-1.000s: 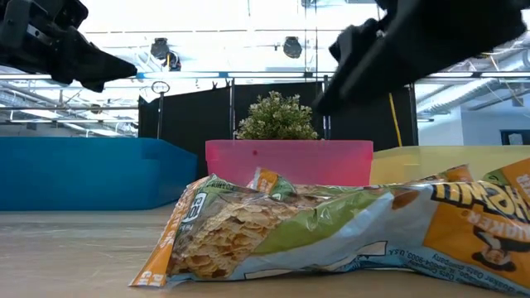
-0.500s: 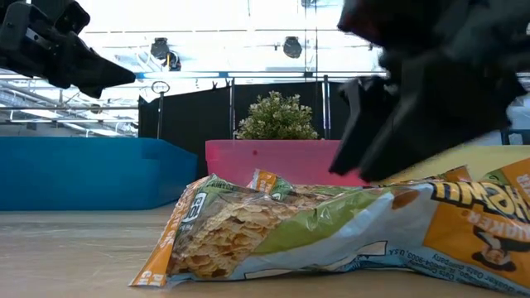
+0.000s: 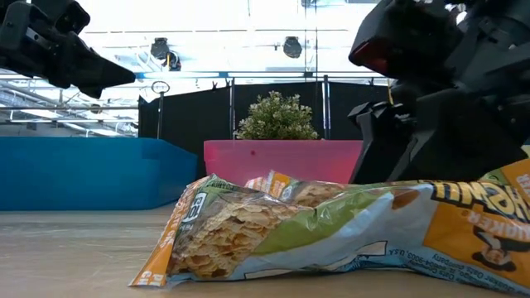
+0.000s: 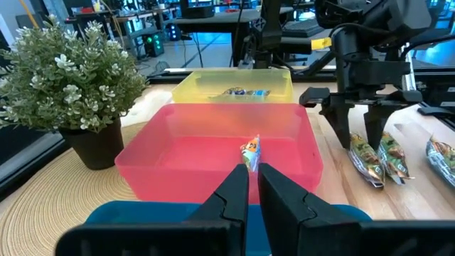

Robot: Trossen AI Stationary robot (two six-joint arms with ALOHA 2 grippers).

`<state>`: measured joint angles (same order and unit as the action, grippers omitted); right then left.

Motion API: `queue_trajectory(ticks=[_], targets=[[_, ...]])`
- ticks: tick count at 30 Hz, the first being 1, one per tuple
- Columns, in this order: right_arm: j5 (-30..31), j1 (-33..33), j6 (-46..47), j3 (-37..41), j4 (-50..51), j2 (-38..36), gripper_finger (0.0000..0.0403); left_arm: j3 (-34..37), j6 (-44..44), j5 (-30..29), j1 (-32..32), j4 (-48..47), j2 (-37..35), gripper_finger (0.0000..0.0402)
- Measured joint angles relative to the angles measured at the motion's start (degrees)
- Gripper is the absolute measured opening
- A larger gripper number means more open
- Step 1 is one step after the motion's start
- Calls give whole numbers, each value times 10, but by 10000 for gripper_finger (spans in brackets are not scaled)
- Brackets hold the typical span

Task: Pick and place Granola Bars by type
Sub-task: Put the yellow granola bar into the red bin

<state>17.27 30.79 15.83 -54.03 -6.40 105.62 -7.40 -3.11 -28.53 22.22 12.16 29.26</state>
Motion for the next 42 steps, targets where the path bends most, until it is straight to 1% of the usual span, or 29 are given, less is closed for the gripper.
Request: queue_trajectory(ticks=[4, 7, 9, 12, 16, 18, 20, 24, 27, 29, 32, 37, 39, 42], targets=[[-1, 4, -10, 0, -1, 0, 195, 0, 0, 0, 0, 0, 0, 42], [-11, 4, -12, 0, -1, 0, 178, 0, 0, 0, 0, 0, 0, 42], [-11, 4, -14, 0, -8, 0, 154, 0, 0, 0, 0, 0, 0, 42], [-12, 4, -22, 0, -28, 0, 103, 0, 0, 0, 0, 0, 0, 42], [-40, 3, -45, -2, -35, 0, 32, 0, 0, 0, 0, 0, 0, 42], [-42, 3, -54, -8, -34, 0, 13, 0, 0, 0, 0, 0, 0, 42], [-43, 3, -63, -19, -28, -1, 14, 0, 0, 0, 0, 0, 0, 42], [-40, 3, -83, -57, 24, -21, 27, 0, 0, 0, 0, 0, 0, 42], [-35, 3, -109, -88, 74, -48, 18, 0, 0, 0, 0, 0, 0, 42], [-20, 3, -135, -103, 96, -69, 8, 0, 0, 0, 0, -1, 0, 42], [1, -9, -177, -119, 128, -111, 7, 0, 0, 0, 0, -1, 0, 42], [6, -71, -224, -120, 188, -173, 9, 0, -1, 0, 0, -1, 0, 42], [4, -109, -242, -120, 210, -183, 4, 0, 0, 0, 0, -1, 0, 42], [-30, -175, -257, -117, 236, -176, 4, 0, 2, 0, 0, 0, 0, 42]])
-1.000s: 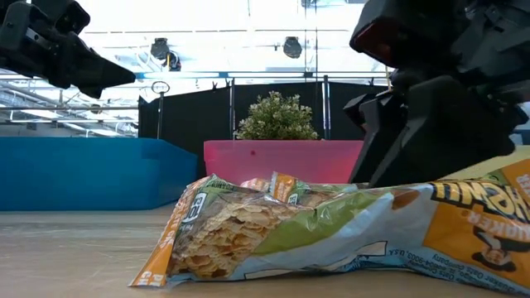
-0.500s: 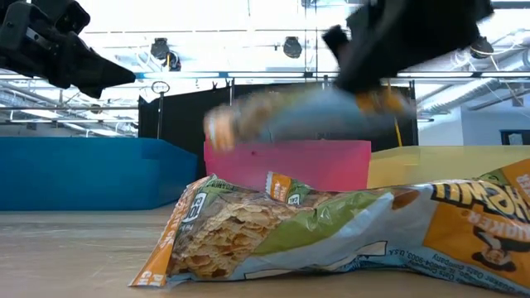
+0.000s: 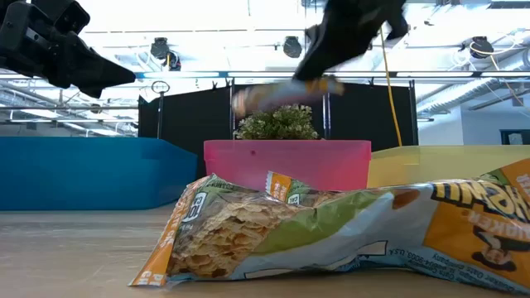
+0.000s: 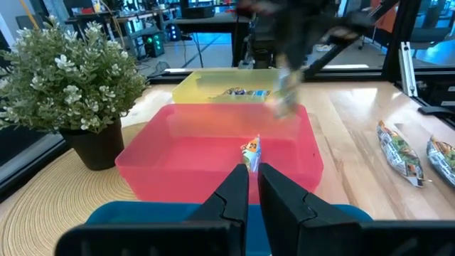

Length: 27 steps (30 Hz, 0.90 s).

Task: Pick and place Granola Bars by type
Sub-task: Put the yellow granola bar into the red bin

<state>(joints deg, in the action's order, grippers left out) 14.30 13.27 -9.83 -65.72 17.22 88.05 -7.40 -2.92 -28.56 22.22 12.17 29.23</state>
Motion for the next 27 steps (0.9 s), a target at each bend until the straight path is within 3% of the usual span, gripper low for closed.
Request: queue_trajectory(ticks=[8, 12, 16, 21, 27], targets=[[-85, -133, -23, 57, -70, 66, 3, 0, 2, 0, 0, -1, 0, 42], [-126, -155, -20, 58, -94, 115, 3, 0, 4, 0, 0, -4, 0, 42], [-116, -155, -5, 58, -107, 140, 7, 0, 9, 0, 0, -5, 0, 42], [-66, -155, -1, 59, -93, 117, 54, 0, 9, 0, 0, -6, 0, 42], [-53, -150, 6, 58, -62, 12, 124, 0, 9, 0, 0, -6, 0, 42]])
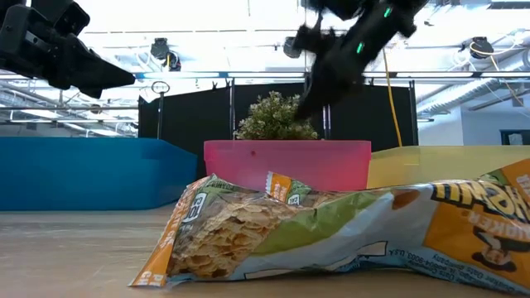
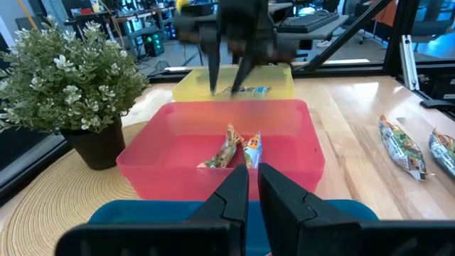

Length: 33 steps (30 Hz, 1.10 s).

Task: Pick and place Granola Bars by type
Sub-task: Put the yellow granola bar into the red bin

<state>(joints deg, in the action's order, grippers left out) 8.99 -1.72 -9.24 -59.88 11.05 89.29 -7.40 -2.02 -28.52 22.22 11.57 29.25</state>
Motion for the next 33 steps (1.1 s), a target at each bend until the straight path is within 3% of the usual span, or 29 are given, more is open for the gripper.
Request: queue_trajectory(ticks=[4, 8, 11, 14, 20, 22, 25, 33], targets=[[0, 24, 15, 0, 52, -98, 138, 0, -3, 0, 0, -4, 0, 42], [27, 67, 41, 19, 108, -198, 110, 0, -12, 0, 0, -9, 0, 42], [86, 106, 51, 86, 90, -283, 64, 0, -16, 0, 0, -9, 0, 42], [74, 133, 48, 170, 56, -370, 14, 0, -21, 0, 0, -8, 0, 42], [118, 131, 48, 289, 39, -567, 9, 0, -22, 0, 0, -6, 0, 42], [98, 122, 64, 319, 32, -620, 3, 0, -23, 0, 0, -6, 0, 42], [60, 121, 79, 366, 31, -670, 2, 0, -31, 0, 0, -6, 0, 42], [75, 119, 66, 464, -65, -709, 1, 0, -80, -18, 0, 19, 8, 42]])
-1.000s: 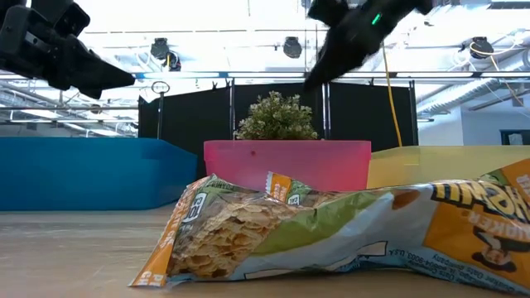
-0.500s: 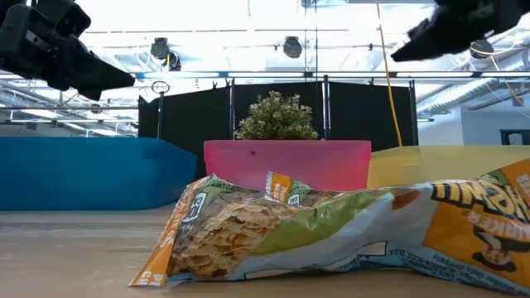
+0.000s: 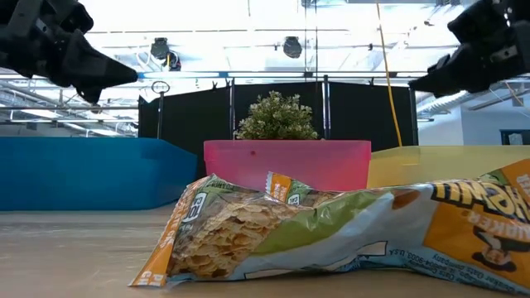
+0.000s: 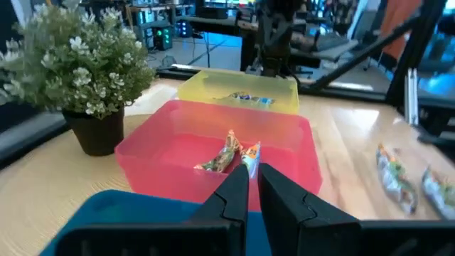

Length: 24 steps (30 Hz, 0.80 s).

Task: Pick and place Granola Bars by type
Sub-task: Put the yellow granola bar into the red bin

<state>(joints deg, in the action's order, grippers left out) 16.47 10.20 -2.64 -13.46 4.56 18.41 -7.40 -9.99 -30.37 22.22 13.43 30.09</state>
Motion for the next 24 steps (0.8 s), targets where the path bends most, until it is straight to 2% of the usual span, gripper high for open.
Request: queue_trajectory(ticks=[5, 9, 11, 14, 18, 21, 24], targets=[[0, 0, -11, 40, -49, 0, 1, -6, -44, 28, 8, 33, 47, 42], [0, 0, -13, 71, -92, 0, 1, -36, -46, 26, 38, 103, 126, 42], [0, 0, -23, 77, -107, 0, 1, -72, -60, 11, 55, 97, 177, 42], [0, 0, -28, 77, -116, 0, 1, -167, -100, -6, 80, 28, 274, 42], [-1, 0, -42, 77, -138, 0, 1, -333, -152, -14, 110, -114, 434, 42], [-2, 0, -45, 77, -141, 0, 1, -462, -159, 15, 127, -180, 553, 42], [-3, 0, -45, 77, -141, 0, 1, -579, -135, 59, 142, -191, 655, 42]])
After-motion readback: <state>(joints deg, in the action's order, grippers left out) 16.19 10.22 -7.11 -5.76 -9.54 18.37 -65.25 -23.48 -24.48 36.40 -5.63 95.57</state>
